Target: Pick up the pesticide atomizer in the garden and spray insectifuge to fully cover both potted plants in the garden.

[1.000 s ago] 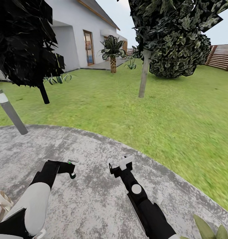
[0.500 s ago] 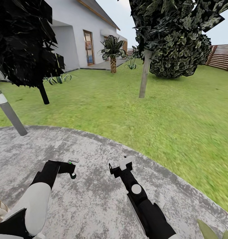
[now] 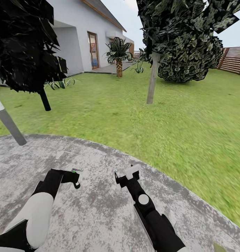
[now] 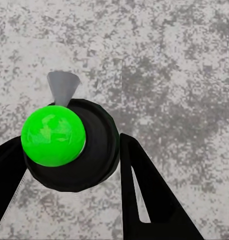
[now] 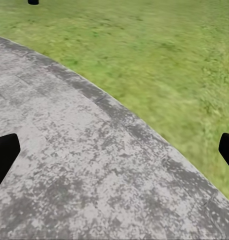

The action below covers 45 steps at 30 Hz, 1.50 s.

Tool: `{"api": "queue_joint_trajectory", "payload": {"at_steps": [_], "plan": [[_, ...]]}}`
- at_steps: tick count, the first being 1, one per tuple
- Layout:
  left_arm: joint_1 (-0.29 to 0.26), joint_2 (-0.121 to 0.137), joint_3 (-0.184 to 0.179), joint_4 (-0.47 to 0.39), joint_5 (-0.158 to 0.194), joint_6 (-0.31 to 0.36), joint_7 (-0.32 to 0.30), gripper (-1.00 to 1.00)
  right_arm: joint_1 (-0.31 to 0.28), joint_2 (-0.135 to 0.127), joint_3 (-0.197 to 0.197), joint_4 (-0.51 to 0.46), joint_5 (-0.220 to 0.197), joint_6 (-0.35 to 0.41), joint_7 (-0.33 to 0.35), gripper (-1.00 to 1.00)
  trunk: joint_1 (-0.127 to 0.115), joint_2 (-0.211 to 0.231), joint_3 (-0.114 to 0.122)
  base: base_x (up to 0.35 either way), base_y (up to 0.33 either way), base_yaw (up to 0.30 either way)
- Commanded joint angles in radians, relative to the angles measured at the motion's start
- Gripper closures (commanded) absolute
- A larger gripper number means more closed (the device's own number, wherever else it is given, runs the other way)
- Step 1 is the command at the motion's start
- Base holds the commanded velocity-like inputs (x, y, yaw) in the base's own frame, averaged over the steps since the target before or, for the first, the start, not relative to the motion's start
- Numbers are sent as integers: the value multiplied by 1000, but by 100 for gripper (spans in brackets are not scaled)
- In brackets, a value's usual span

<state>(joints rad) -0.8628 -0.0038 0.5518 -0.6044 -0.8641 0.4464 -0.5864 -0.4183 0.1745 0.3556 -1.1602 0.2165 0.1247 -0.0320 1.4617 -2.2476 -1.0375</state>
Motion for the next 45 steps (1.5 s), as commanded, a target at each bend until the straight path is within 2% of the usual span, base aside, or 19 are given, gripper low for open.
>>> {"api": "queue_joint_trajectory", "payload": {"at_steps": [1,31,40,45], "plan": [[-1,-1,5,-2,-4,4,-7,100,0,0,1,-2,10,7,-3,-100,0,0,-1,259,0,0],[-1,-1,5,-2,-4,5,-7,100,0,0,2,-1,10,7,-3,-100,0,0,-1,120,7,0],[-1,-1,4,-2,-4,4,-7,100,0,0,2,-1,10,7,-3,-100,0,0,-1,280,0,0],[-1,-1,3,-2,-4,4,-7,100,0,0,2,-1,10,7,-3,-100,0,0,-1,52,0,0]]}}
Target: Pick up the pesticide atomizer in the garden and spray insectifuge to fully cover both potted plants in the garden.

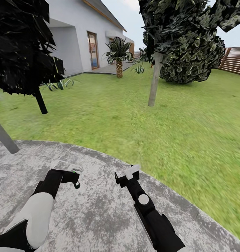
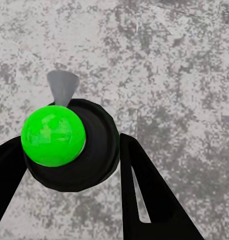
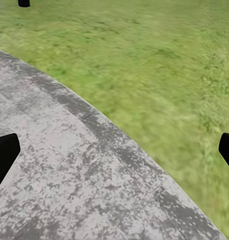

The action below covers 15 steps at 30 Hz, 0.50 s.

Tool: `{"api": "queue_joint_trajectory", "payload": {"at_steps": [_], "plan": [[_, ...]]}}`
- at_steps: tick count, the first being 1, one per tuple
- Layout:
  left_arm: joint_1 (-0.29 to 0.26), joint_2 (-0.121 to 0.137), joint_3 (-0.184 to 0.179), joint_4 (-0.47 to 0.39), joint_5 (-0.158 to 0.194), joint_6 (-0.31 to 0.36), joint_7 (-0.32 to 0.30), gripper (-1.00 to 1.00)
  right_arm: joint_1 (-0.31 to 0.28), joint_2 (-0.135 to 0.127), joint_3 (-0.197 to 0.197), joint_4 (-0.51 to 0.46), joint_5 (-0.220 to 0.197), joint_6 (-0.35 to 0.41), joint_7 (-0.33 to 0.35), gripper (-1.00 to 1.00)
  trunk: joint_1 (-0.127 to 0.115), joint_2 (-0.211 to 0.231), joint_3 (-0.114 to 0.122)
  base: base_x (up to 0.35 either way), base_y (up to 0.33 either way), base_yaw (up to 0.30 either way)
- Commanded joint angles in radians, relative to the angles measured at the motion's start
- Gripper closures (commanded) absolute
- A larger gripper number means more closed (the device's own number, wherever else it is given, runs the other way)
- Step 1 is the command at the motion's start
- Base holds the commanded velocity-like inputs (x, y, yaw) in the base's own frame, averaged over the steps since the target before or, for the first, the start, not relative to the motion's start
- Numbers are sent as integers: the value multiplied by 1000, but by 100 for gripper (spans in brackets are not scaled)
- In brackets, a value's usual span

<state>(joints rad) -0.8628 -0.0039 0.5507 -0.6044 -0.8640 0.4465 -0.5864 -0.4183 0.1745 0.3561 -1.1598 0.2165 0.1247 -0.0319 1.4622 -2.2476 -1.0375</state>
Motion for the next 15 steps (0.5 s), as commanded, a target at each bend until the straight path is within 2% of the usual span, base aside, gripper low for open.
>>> {"api": "queue_joint_trajectory", "payload": {"at_steps": [1,7,15], "plan": [[-1,-1,5,-2,-4,4,-7,100,0,0,1,-1,10,7,-3,-100,0,0,-1,30,0,0],[-1,-1,5,-2,-4,4,-7,100,0,0,1,-1,10,7,-3,-100,0,0,-1,219,0,0],[-1,-1,5,-2,-4,4,-7,100,0,0,1,-1,10,7,-3,-100,0,0,-1,77,0,0]]}}
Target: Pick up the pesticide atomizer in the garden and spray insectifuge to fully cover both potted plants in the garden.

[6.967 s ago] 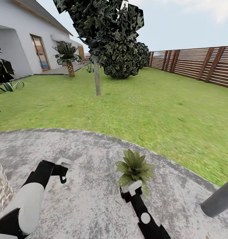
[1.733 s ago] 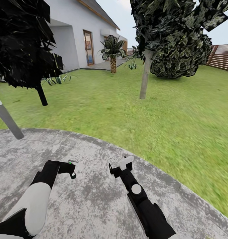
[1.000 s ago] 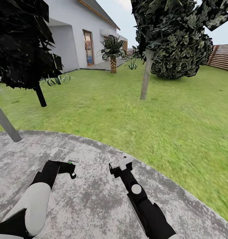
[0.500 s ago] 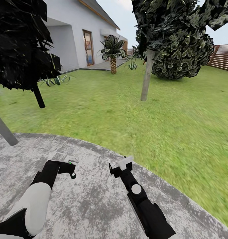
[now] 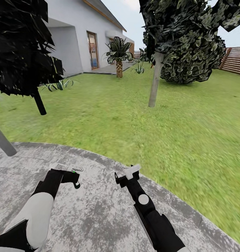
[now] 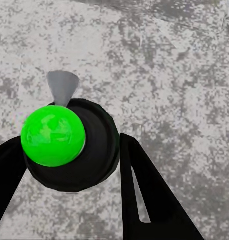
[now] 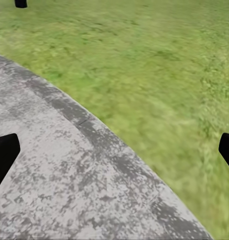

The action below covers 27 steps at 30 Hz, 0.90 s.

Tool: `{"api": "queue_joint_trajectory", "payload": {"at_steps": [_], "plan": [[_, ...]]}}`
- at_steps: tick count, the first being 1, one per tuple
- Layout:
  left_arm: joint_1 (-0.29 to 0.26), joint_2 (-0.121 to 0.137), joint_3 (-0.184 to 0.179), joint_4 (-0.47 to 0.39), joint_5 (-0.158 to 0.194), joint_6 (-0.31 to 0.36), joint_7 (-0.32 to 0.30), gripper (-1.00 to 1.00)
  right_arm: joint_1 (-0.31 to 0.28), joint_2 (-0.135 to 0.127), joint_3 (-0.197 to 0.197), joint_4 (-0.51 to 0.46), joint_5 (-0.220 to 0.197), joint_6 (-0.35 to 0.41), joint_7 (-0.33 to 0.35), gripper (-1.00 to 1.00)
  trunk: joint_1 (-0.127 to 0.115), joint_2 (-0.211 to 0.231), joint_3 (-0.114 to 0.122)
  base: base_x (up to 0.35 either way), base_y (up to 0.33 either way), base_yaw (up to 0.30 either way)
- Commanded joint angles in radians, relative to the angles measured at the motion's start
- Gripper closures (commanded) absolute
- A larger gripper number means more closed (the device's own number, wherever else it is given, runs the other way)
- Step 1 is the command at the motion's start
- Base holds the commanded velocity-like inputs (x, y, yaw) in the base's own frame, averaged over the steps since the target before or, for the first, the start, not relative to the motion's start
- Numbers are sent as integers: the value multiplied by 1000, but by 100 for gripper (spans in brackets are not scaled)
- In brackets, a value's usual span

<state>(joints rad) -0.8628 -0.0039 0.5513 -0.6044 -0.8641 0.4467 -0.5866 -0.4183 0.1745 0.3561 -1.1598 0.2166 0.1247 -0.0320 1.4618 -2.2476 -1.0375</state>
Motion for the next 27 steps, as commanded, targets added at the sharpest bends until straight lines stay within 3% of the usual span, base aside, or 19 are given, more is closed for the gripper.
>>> {"api": "queue_joint_trajectory", "payload": {"at_steps": [1,27], "plan": [[-1,-1,5,-1,-4,4,-7,100,0,0,1,-1,10,7,-3,-100,0,0,-1,252,0,0],[-1,-14,4,-1,-4,4,-7,100,0,0,1,-2,10,7,-4,-100,0,0,-1,332,0,0]]}}
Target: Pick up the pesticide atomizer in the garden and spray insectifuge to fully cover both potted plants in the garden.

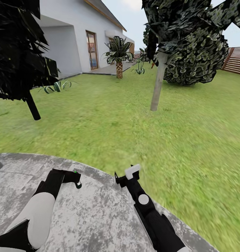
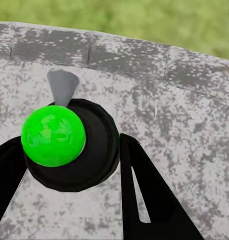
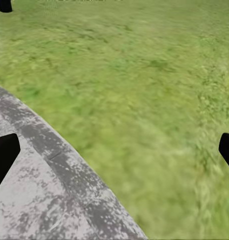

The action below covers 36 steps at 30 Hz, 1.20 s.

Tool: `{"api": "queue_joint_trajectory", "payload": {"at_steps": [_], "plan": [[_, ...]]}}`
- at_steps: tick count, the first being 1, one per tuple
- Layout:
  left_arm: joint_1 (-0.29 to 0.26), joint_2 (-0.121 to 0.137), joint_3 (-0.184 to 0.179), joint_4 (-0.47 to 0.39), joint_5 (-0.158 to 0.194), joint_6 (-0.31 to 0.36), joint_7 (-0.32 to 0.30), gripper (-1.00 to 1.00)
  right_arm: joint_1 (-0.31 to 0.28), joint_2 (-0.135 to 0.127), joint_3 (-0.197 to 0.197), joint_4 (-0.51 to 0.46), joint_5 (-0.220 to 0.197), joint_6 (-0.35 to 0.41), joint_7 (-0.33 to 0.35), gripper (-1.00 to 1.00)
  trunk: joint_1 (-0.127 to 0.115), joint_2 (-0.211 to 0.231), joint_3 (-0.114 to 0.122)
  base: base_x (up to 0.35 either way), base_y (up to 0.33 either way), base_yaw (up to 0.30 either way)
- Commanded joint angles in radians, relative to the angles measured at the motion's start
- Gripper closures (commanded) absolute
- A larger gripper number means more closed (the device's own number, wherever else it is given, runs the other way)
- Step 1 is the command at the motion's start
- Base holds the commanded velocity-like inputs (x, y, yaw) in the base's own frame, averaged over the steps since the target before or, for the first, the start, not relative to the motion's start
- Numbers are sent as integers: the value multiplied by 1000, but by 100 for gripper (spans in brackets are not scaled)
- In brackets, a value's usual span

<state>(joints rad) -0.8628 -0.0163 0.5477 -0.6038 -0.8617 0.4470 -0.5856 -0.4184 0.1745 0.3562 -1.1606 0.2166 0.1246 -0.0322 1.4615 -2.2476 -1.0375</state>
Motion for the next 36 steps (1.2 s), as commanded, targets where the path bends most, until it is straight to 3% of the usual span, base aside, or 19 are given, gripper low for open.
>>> {"api": "queue_joint_trajectory", "payload": {"at_steps": [1,15,18,20,22,27,30,34,36], "plan": [[-1,-2,8,-2,-7,3,-8,100,0,0,1,-1,11,7,-4,-100,0,0,-1,338,0,0],[10,0,8,10,-7,4,-10,100,1,0,-14,-10,15,5,-10,-100,0,0,-1,338,0,0],[38,-8,8,14,-5,3,-11,100,1,0,-85,-5,17,6,-18,-100,0,0,-1,338,0,0],[58,-18,9,13,-6,1,-11,100,1,-37,-159,3,17,6,-20,-100,0,0,-1,337,0,-14],[66,-21,9,13,-5,1,-11,100,2,-73,-265,4,17,8,-21,-100,0,0,-1,335,0,-149],[72,-29,12,27,-4,-17,-11,100,5,-91,-494,38,18,6,-17,-100,0,0,-1,303,0,-242],[76,-30,14,50,-2,-54,-10,100,6,-93,-534,82,22,6,-16,-100,0,0,-1,196,0,-265],[98,-40,15,71,-3,-103,-10,100,20,-132,-546,169,22,2,-15,-100,0,0,-1,30,0,-270],[124,-47,16,74,-3,-161,-10,100,44,-161,-547,230,21,-36,-16,-100,0,0,-1,3,0,-283]]}}
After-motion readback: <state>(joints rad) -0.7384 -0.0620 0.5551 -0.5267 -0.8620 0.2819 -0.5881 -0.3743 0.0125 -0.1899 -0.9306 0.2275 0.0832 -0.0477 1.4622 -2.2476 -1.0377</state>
